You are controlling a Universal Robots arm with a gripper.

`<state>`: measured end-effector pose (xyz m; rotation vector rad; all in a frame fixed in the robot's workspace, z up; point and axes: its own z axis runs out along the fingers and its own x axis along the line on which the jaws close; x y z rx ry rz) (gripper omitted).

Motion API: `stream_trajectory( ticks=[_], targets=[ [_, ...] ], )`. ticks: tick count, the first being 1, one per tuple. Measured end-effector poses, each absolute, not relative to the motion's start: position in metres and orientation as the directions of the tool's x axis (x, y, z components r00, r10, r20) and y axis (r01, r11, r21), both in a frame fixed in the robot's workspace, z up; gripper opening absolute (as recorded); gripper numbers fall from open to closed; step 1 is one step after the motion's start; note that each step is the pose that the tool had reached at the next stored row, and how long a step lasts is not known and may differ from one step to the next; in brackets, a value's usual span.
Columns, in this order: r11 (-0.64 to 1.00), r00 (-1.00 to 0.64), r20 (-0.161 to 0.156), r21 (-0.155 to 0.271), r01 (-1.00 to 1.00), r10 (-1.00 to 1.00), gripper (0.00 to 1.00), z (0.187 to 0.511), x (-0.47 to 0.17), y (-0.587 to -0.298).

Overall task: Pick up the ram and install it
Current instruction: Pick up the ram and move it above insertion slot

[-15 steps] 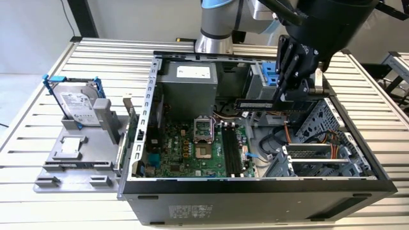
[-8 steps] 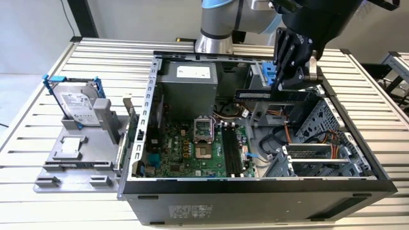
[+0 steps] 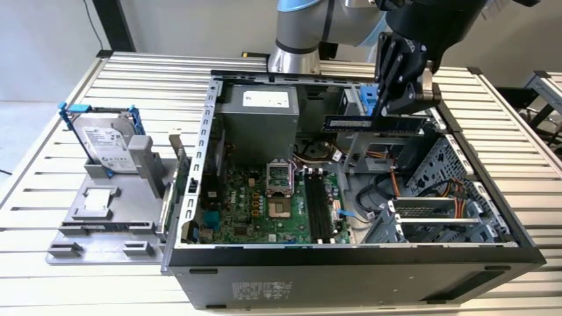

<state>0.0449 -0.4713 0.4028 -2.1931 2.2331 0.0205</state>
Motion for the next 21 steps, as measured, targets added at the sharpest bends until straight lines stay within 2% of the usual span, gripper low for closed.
stream_trajectory(
  ticks=[21],
  targets=[
    [0.039,-0.039,-0.017,0.001,-0.999,-0.999,0.00,0.4026,0.0479,-0.4694]
  ],
)
